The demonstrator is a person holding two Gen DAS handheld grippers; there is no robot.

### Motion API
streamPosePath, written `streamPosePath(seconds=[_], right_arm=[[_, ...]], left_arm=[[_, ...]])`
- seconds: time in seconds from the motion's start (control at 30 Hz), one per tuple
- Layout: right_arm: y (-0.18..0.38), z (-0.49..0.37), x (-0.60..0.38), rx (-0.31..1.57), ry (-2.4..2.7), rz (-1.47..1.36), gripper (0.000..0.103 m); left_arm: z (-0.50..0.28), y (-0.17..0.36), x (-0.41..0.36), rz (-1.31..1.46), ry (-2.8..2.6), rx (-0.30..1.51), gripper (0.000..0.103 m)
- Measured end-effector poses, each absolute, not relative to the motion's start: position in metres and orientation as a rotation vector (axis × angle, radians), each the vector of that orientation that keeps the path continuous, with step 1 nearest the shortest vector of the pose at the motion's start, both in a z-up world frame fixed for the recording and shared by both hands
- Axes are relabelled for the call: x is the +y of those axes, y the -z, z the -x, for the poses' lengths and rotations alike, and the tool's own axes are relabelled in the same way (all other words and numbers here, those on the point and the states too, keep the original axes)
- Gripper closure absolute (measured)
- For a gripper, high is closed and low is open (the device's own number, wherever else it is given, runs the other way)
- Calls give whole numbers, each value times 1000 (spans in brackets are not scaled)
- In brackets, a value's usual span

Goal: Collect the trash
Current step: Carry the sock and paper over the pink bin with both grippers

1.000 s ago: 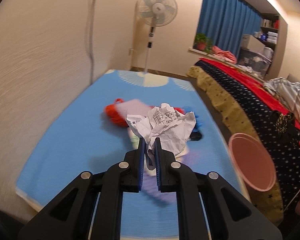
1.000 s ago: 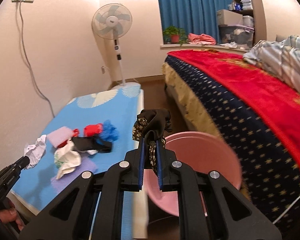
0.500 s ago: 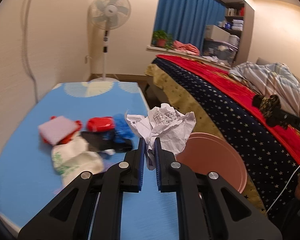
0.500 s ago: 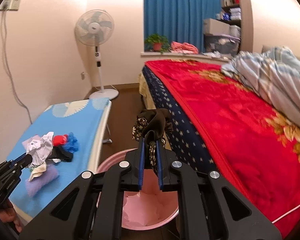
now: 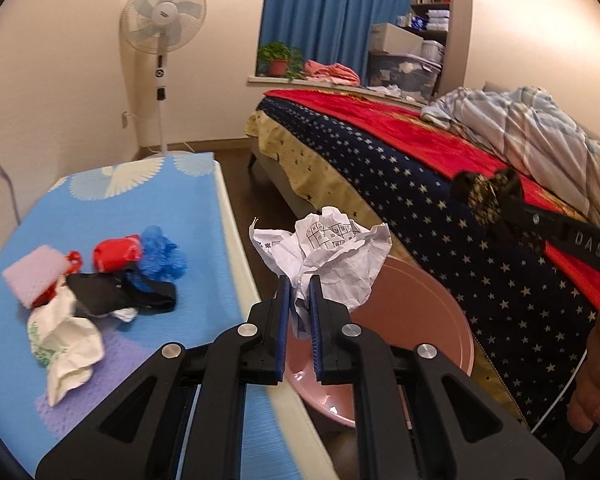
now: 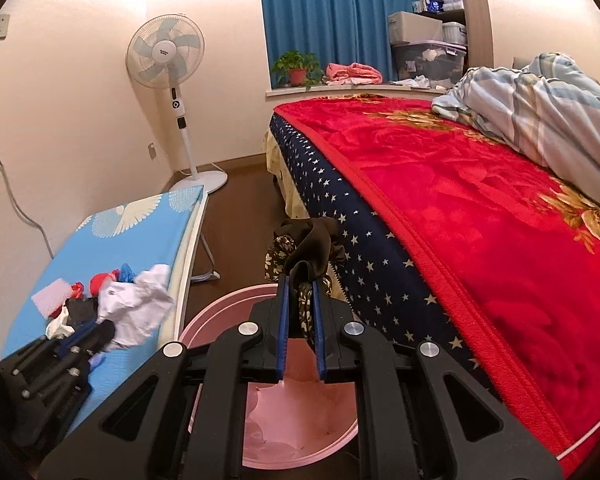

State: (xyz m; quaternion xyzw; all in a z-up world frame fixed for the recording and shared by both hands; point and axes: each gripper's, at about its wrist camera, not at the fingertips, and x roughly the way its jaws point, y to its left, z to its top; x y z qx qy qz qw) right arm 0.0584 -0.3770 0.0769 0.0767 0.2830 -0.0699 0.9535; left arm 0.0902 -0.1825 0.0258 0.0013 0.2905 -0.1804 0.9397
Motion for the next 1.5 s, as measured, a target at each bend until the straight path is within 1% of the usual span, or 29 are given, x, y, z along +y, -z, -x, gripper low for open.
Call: streamPosePath(seconds=[0.5, 1.4, 1.43, 1.5], right_arm=[[-62, -67, -381, 624, 151, -162, 92], [-58, -70, -384, 636, 151, -178, 91], [-57, -71, -383, 636, 149, -179, 89], [-57, -71, -383, 634, 153, -180, 84]], left_arm=[[-102, 3, -209, -9, 395, 660, 93], [-105, 3, -211, -7, 410, 672, 93], [-105, 2, -211, -3, 417, 674, 92], [-106, 1, -211, 10, 440, 676, 82]])
